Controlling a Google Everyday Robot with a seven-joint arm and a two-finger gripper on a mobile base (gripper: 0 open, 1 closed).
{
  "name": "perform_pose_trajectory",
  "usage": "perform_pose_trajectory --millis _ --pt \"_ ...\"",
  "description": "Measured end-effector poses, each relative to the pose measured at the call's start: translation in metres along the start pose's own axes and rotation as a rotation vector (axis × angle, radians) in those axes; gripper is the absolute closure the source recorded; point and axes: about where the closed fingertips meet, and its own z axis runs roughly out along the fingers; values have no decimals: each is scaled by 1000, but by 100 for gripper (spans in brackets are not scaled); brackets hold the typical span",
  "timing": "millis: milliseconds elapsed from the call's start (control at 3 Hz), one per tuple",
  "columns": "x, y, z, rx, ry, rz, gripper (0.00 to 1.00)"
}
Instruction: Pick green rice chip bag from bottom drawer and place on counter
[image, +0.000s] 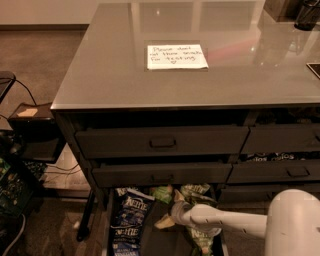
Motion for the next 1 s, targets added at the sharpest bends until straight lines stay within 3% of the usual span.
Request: perform_pose_trajectory --millis 333,1000 --pt "9 -23 27 42 -5 22 0" --pt "19 -38 28 86 1 36 0"
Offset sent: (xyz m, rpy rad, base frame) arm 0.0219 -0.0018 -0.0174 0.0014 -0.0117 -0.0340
